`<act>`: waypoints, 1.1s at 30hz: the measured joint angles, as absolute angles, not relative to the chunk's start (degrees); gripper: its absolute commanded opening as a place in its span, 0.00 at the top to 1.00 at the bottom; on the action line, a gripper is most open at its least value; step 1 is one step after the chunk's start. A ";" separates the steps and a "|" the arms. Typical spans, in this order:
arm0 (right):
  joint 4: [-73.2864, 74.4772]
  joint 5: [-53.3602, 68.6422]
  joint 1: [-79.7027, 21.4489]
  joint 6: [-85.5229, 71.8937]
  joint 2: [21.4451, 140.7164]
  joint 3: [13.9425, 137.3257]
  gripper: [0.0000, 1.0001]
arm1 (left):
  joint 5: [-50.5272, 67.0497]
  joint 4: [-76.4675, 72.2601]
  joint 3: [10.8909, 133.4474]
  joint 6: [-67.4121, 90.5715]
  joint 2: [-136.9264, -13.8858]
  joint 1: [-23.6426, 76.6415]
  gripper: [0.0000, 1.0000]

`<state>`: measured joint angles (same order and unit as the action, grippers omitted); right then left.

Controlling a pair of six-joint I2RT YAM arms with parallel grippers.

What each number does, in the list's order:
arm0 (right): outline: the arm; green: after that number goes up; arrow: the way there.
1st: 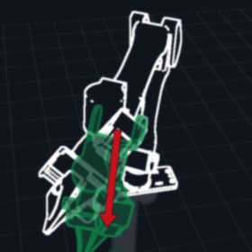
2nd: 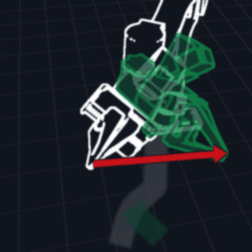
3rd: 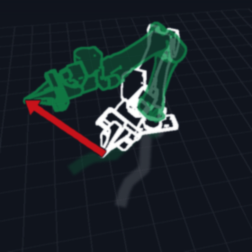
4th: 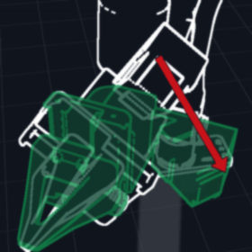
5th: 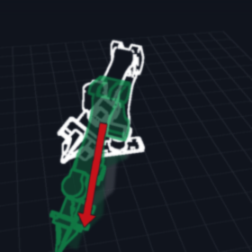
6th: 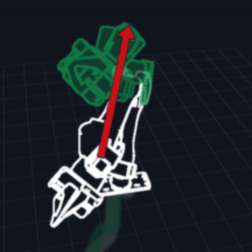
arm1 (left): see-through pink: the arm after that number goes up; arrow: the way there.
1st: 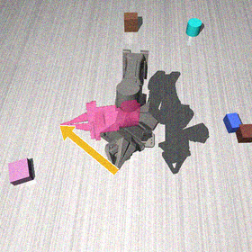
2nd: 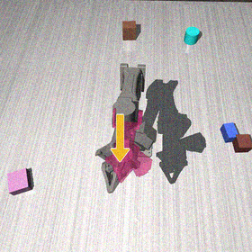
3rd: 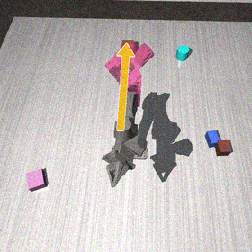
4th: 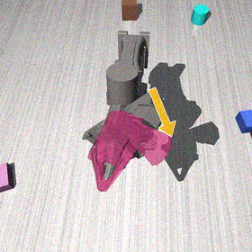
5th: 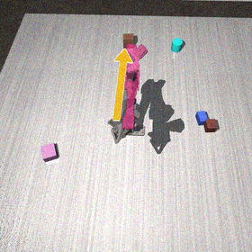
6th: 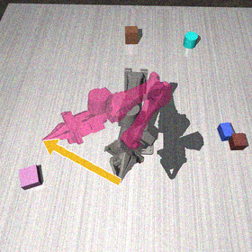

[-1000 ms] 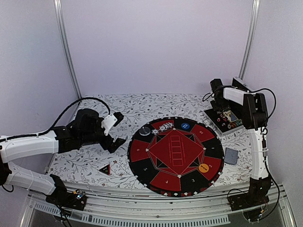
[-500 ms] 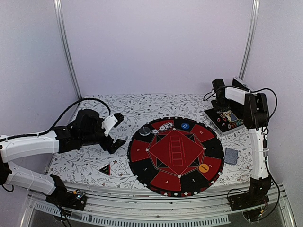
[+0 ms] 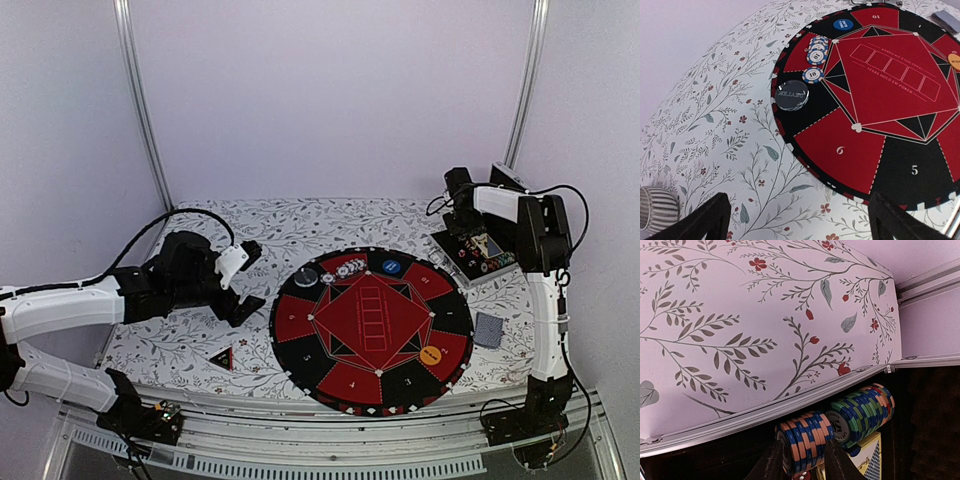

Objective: Distribute texas hold em gaming equipment
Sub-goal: Pick up the pile of poker chips from the chip case.

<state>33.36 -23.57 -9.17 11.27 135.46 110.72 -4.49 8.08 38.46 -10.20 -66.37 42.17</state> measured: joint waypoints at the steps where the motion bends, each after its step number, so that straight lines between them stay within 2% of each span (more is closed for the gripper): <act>1: 33.39 -23.73 -9.28 11.31 135.46 110.72 0.69 | -4.47 8.12 38.46 -10.20 -66.37 42.17 0.02; 6: 33.56 -23.73 -9.37 11.29 135.46 110.72 0.57 | -4.32 8.32 38.46 -10.20 -66.37 42.17 0.02; 10: 34.57 -24.88 -9.37 11.44 135.94 110.91 0.52 | -4.10 8.34 38.48 -10.20 -66.37 42.17 0.02; 14: 34.92 -26.35 -9.37 11.29 136.64 111.42 0.30 | -3.75 8.40 38.48 -10.20 -66.37 42.17 0.02; 17: 35.75 -27.35 -9.37 11.64 137.69 112.03 0.27 | -3.62 8.45 38.48 -10.20 -66.37 42.17 0.02; 18: 35.86 -27.79 -9.39 11.60 137.88 112.18 0.28 | -3.60 8.47 38.48 -10.20 -66.37 42.17 0.02; 22: 36.42 -28.01 -9.47 12.01 138.47 113.12 0.47 | -3.44 8.47 38.48 -10.20 -66.41 42.17 0.02; 27: 37.74 -27.55 -9.06 11.22 138.85 114.87 0.65 | -3.44 8.47 38.48 -10.22 -66.65 42.17 0.02; 33: 38.81 -26.09 -9.10 10.11 138.04 115.20 0.73 | -3.42 8.49 38.48 -10.22 -66.78 42.17 0.02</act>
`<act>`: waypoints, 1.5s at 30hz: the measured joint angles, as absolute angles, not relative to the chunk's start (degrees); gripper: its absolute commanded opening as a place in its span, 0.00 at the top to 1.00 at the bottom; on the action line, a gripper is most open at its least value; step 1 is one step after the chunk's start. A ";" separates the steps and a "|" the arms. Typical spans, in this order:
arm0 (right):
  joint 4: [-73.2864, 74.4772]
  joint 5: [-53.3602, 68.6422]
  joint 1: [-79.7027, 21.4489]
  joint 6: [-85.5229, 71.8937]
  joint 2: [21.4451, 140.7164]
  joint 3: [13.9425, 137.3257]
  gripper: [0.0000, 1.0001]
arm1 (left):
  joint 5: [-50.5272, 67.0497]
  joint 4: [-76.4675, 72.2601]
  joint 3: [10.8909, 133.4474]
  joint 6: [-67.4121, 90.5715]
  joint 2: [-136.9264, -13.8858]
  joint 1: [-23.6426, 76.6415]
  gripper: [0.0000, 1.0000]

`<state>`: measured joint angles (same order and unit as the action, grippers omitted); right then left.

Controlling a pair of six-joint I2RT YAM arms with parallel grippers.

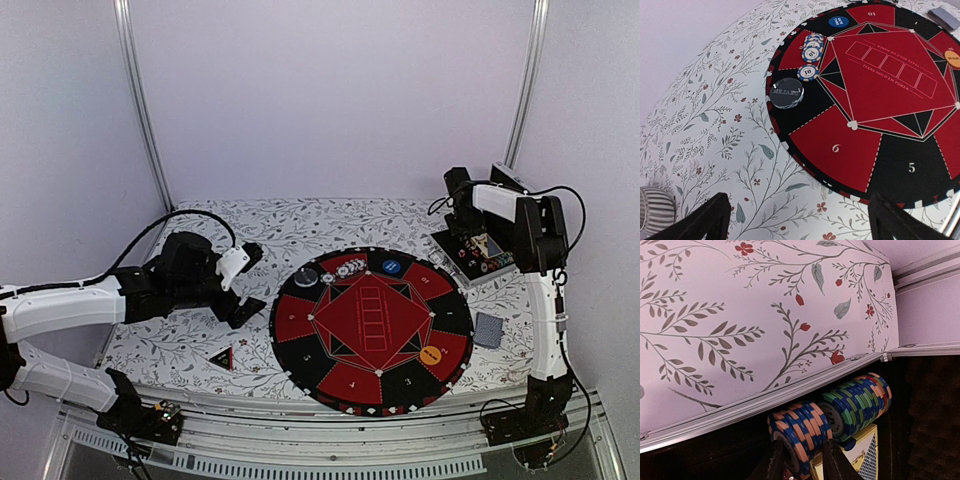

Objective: Distribute texas hold em gaming equipment
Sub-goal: Pick up the pile of poker chips from the chip case.

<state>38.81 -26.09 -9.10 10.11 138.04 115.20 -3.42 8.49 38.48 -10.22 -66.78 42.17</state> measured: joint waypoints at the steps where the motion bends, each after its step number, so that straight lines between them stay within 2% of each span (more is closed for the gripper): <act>1: 38.92 -25.61 -9.10 10.00 137.80 115.11 0.73 | -3.44 8.49 38.48 -10.22 -66.78 42.17 0.02; 10: 38.79 -23.70 -9.17 9.85 137.01 114.41 0.73 | -3.42 8.51 38.48 -10.22 -66.78 42.17 0.02; 13: 38.33 -23.73 -9.17 9.87 136.94 113.97 0.66 | -3.42 8.51 38.50 -10.22 -66.78 42.17 0.02; 20: 37.98 -23.88 -9.23 10.02 136.90 113.56 0.60 | -3.40 8.54 38.50 -10.24 -66.78 42.17 0.02; 26: 38.76 -22.59 -8.88 10.76 137.67 115.20 0.60 | -3.40 8.56 38.50 -10.24 -66.78 42.17 0.02; 37: 40.49 -10.98 -8.19 10.57 138.45 118.06 0.63 | -3.42 8.84 38.50 -10.28 -66.78 42.17 0.02; 45: 38.96 -18.04 -9.37 9.93 139.83 117.14 0.62 | -3.42 8.93 38.50 -10.70 -66.76 42.17 0.02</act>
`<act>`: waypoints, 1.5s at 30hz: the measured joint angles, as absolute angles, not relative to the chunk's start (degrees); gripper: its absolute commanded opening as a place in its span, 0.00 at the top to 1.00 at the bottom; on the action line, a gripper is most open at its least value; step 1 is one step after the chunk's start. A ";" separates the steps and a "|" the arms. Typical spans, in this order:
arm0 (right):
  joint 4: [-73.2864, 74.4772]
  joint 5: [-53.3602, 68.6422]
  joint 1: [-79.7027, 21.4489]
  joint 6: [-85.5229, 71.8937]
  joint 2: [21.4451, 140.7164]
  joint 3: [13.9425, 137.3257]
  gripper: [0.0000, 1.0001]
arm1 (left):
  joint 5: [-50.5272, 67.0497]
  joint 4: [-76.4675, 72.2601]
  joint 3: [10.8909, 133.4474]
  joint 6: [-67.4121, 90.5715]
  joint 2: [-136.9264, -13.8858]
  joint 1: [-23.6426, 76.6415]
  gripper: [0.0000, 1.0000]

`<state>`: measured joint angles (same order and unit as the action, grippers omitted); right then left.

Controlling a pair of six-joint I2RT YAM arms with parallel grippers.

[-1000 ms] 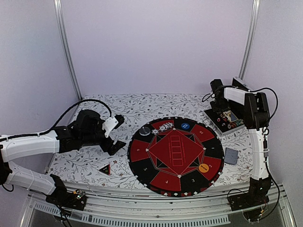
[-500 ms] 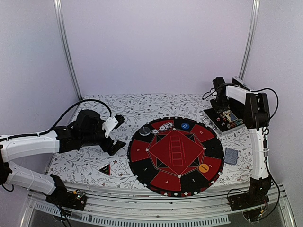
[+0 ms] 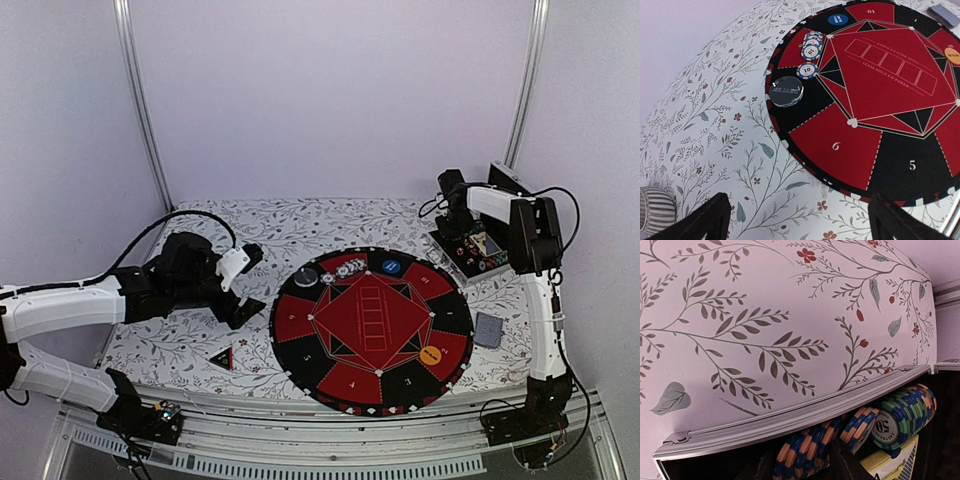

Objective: Distribute texas hold em gaming equipment
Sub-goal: Pick up the pile of poker chips from the chip case.

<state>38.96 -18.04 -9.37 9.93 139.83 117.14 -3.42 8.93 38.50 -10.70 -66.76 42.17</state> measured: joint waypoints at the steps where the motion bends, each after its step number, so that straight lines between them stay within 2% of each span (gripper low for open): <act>1: 38.96 -19.09 -9.52 9.89 139.94 117.14 0.62 | -3.42 8.93 38.50 -10.72 -66.76 42.17 0.02; 6: 39.35 -24.64 -10.11 9.91 140.11 117.14 0.61 | -3.42 8.95 38.50 -10.74 -66.76 42.17 0.02; 14: 39.31 -28.97 -9.74 10.52 140.49 117.34 0.65 | -3.42 8.97 38.50 -10.74 -66.76 42.17 0.02; 24: 38.98 -27.22 -8.32 10.46 141.45 118.85 0.70 | -3.42 9.02 38.50 -10.81 -66.76 42.17 0.02; 26: 38.79 -26.44 -7.94 10.50 141.75 119.35 0.75 | -3.42 9.06 38.50 -10.83 -66.78 42.17 0.02; 28: 38.48 -25.85 -7.66 10.72 141.93 119.52 0.85 | -3.44 9.10 38.50 -10.83 -66.76 42.17 0.02; 31: 38.13 -26.04 -7.29 11.25 142.10 119.79 0.95 | -3.42 9.17 38.50 -10.83 -66.76 42.17 0.02; 41: 37.34 -26.28 -6.52 11.40 141.88 119.92 0.98 | -3.44 9.30 38.50 -10.83 -66.76 42.17 0.02; 45: 37.28 -22.22 -5.30 10.17 139.48 118.13 0.98 | -3.44 9.32 38.50 -10.83 -66.76 42.17 0.02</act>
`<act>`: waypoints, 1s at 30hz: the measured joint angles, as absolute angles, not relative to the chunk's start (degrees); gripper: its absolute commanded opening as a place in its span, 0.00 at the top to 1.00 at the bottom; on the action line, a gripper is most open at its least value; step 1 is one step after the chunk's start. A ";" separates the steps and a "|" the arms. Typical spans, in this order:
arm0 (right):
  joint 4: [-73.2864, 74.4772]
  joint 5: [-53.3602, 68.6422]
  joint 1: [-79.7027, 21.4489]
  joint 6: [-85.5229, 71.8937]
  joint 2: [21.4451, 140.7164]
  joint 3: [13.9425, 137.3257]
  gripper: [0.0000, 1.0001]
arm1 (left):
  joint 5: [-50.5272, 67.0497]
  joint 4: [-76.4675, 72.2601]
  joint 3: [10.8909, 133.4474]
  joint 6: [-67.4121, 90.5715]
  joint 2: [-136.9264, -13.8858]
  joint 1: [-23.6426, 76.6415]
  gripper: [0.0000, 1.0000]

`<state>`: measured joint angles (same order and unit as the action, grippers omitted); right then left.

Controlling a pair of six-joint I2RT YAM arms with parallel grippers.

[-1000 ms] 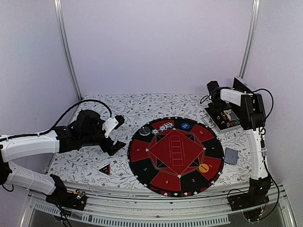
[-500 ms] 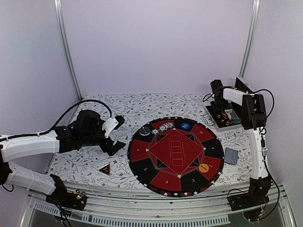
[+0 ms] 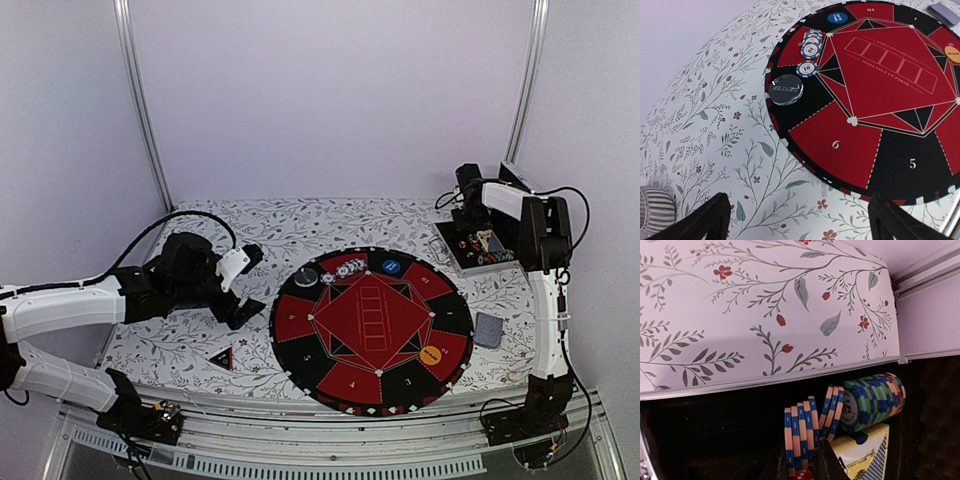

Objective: Distribute texas hold em gaming equipment
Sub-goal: Pick up the pile of poker chips from the chip case, then place the poker chips pile in the big blind area.

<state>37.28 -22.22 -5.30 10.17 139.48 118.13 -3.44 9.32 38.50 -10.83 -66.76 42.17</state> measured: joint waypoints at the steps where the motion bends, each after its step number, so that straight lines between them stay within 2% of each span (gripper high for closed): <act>1: 37.28 -20.95 -4.82 9.63 138.54 117.54 0.98 | -3.44 9.34 38.50 -10.83 -66.76 42.17 0.02; 10: 36.23 -14.41 0.95 5.48 130.34 114.02 0.98 | -3.51 9.37 38.50 -10.87 -66.35 42.17 0.02; 20: 36.45 -9.61 -0.03 5.10 128.51 112.36 0.98 | -3.57 9.37 38.50 -10.87 -66.24 42.17 0.02; 25: 37.15 -4.34 -2.85 5.61 120.38 106.72 0.98 | -3.60 9.37 38.50 -10.87 -66.24 42.17 0.02; 30: 36.47 8.73 -9.47 5.32 106.45 96.18 0.98 | -3.68 9.45 38.52 -10.85 -65.84 42.17 0.02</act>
<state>36.47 8.73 -9.47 5.32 106.45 96.18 -3.68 9.45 38.52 -10.85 -65.84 42.17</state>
